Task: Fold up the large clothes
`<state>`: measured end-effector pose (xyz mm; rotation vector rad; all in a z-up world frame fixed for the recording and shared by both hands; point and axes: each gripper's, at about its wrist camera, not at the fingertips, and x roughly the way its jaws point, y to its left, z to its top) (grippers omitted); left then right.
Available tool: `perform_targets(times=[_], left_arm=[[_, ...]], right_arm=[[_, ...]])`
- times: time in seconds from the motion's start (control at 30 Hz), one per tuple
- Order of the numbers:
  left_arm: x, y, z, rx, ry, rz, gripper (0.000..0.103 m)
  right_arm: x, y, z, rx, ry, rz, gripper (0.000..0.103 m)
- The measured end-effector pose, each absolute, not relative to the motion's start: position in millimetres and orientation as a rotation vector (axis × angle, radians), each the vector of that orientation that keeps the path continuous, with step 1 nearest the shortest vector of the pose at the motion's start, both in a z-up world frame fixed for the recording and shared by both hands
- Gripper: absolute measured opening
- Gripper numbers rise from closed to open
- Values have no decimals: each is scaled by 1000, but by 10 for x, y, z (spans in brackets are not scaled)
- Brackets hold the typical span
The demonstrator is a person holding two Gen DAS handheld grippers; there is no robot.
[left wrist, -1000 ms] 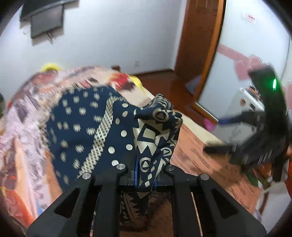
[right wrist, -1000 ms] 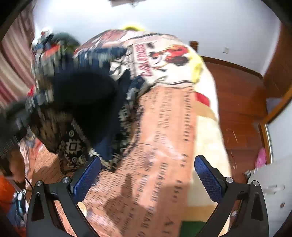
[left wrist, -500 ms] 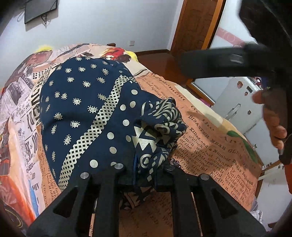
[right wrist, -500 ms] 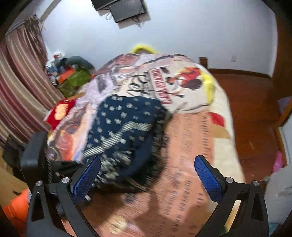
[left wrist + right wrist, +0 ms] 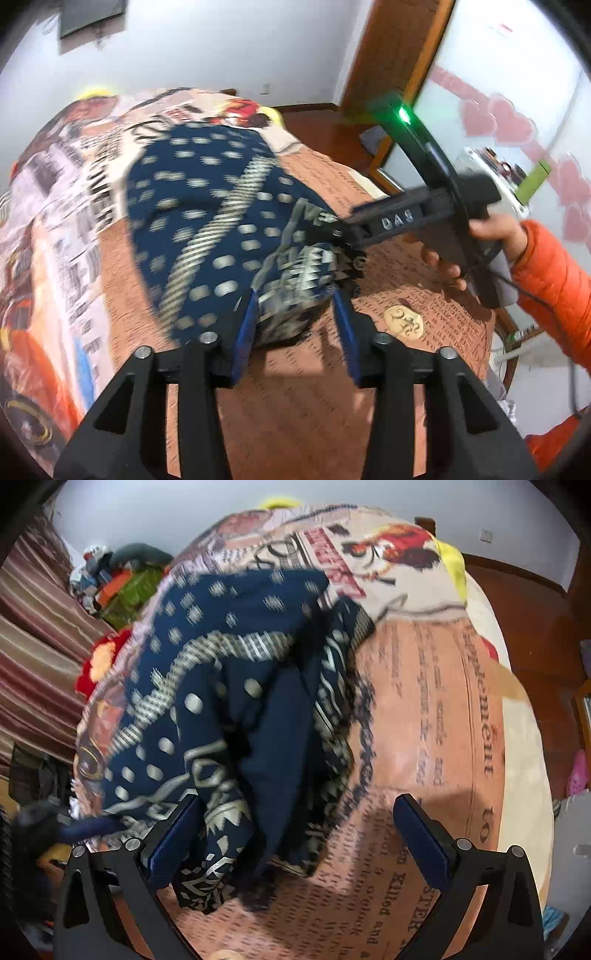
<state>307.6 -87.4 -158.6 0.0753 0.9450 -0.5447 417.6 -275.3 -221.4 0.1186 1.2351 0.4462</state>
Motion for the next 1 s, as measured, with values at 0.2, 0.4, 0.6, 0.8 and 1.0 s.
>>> perform_targets(times=[0.2,0.4,0.6,0.8,1.0], left_arm=[[3235,-477,-1355,43,864,-397,63],[3744,-384,-1679,52,921,-296,65],[3812,-521,-1961,13,980,-389,66],[3779,-634,-2043,25,964,-404,79],[3699,-615,-2054,54,938,-417,79]], right_arm=[[4150,-2834,-2260,161,1247,445,102],[4076,-2812,-2036,84,1199,434,102],[4111,-2752,-1656,73,1095,455,102],[4457,-2448,-1628,87,1059,453,102],[4793,-2373,-2044,120,1138,404,102]])
